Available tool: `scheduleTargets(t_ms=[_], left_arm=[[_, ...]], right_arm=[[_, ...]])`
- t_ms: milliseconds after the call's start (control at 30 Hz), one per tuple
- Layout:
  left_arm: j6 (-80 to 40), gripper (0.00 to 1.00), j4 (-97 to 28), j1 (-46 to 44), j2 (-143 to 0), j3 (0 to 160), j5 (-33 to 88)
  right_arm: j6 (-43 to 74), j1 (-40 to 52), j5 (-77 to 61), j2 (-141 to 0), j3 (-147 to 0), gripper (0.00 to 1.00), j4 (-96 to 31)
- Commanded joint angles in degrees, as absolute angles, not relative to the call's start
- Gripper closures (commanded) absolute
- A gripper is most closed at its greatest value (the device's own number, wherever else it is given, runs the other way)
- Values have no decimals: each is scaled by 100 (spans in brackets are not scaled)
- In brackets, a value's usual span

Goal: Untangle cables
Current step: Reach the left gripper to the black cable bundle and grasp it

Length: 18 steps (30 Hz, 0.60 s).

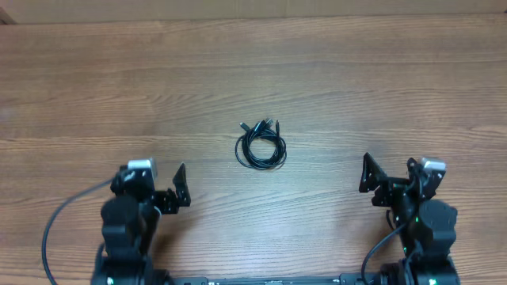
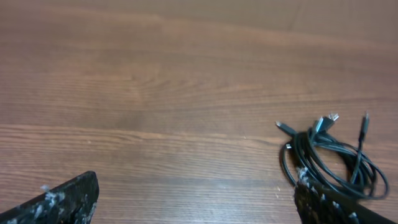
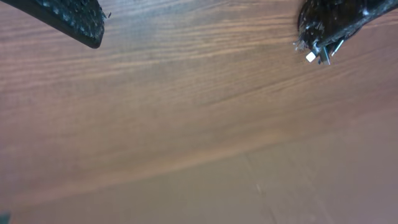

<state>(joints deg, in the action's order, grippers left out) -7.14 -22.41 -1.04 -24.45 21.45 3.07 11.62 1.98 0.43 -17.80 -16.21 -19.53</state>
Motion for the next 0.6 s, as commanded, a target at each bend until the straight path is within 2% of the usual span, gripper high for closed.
scheduleTargets(t_ms=[0,300,433,567], left_arm=[[-773,0,-2536,-119,-3297,2932,661],[-775,0,-4462,-119,-5719,5352,1476],[-770,0,-5433,-110,-6353,6038,1219],[-1087,0,-5492,-113,-6705,6152,1538]], right_arm=[[1374,217,78,-2353,-2193,0,-2123],[1356,217,-113,-4327,-4010,0,-3577],[1352,217,-473,-5065,-4748,0,-4383],[1350,217,-733,-5708,-5247,0,-4884]])
